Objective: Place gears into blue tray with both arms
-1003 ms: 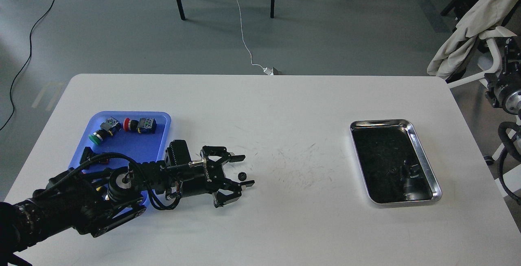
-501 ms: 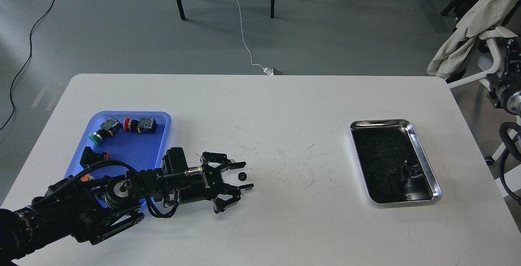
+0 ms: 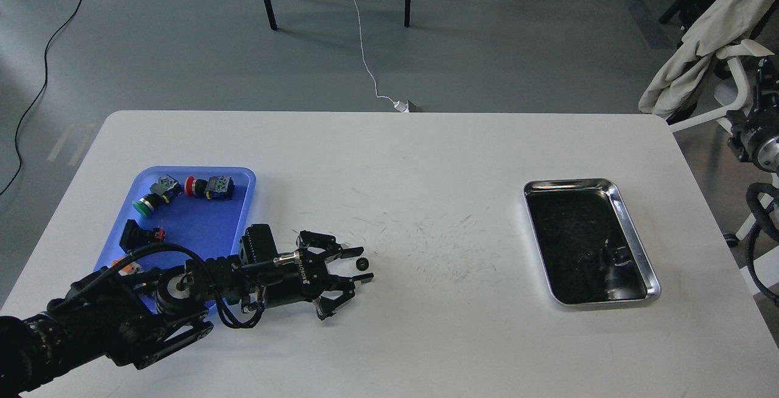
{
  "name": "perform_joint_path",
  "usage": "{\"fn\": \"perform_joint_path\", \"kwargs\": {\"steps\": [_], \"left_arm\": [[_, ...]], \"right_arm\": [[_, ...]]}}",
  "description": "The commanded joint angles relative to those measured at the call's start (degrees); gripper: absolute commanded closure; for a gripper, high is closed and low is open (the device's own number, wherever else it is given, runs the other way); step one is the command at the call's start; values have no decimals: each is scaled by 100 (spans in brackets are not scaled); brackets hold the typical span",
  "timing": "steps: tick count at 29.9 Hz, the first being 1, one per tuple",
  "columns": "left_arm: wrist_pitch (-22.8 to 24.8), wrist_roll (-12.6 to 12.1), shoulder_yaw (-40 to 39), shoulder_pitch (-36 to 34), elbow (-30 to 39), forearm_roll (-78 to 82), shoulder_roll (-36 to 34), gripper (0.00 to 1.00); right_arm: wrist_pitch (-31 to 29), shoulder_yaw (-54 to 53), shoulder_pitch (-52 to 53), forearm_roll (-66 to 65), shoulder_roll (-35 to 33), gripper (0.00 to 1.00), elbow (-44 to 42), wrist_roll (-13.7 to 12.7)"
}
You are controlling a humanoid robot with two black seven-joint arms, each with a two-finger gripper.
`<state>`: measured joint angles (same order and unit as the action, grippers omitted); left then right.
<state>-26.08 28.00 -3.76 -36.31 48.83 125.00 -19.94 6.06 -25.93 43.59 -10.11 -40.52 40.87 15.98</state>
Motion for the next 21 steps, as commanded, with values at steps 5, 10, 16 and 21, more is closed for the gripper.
{"fn": "perform_joint_path", "kwargs": {"steps": [5, 10, 16, 21], "left_arm": [[-3, 0, -2, 37, -14, 0, 34, 61], [-3, 0, -2, 37, -14, 0, 26, 71], [15, 0, -2, 45, -14, 0, 34, 91], [15, 0, -11, 19, 12, 0, -9, 92]], "right_arm": [[0, 0, -9, 0, 1, 1, 0, 2], [0, 0, -9, 0, -8, 1, 0, -7], [-17, 9, -9, 0, -8, 1, 0, 2], [-17, 9, -17, 0, 1, 1, 0, 2]]}}
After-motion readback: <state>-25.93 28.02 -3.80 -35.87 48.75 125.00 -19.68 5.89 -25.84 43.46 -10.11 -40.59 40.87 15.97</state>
